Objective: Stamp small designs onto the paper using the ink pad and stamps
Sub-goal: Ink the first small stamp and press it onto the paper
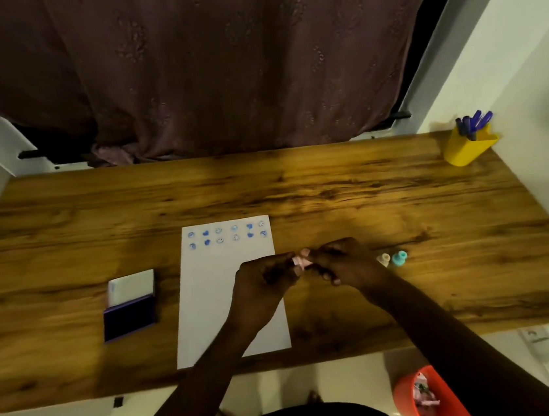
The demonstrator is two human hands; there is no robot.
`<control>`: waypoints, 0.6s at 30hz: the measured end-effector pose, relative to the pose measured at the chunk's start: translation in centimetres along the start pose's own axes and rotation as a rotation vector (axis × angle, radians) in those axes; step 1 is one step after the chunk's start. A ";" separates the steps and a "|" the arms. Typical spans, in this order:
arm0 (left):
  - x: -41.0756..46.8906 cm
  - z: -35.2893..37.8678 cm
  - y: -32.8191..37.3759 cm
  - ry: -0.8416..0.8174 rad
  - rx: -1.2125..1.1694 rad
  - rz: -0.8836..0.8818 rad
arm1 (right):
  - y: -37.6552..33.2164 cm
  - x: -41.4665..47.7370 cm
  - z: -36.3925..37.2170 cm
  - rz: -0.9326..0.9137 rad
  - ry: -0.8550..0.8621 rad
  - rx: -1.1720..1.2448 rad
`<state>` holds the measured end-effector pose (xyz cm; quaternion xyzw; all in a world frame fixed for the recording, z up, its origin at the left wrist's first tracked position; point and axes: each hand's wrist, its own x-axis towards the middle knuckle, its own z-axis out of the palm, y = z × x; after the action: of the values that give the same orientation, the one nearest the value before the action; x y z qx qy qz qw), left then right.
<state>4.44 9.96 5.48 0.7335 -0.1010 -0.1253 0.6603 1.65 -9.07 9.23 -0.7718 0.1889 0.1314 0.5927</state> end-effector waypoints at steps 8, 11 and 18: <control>-1.6 -6.3 -0.5 0.104 0.037 0.057 | -2.9 1.2 5.7 -0.019 -0.161 0.056; -2.5 -9.7 -1.1 0.172 -0.030 -0.026 | -4.4 1.9 8.5 -0.083 -0.247 0.035; -5.4 -19.9 -3.4 0.426 0.110 -0.123 | -7.1 3.7 16.9 -0.264 -0.240 -0.211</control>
<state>5.61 30.76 4.25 0.7831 0.0788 -0.0019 0.6169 8.47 8.37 9.37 -0.8265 -0.0008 0.1625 0.5390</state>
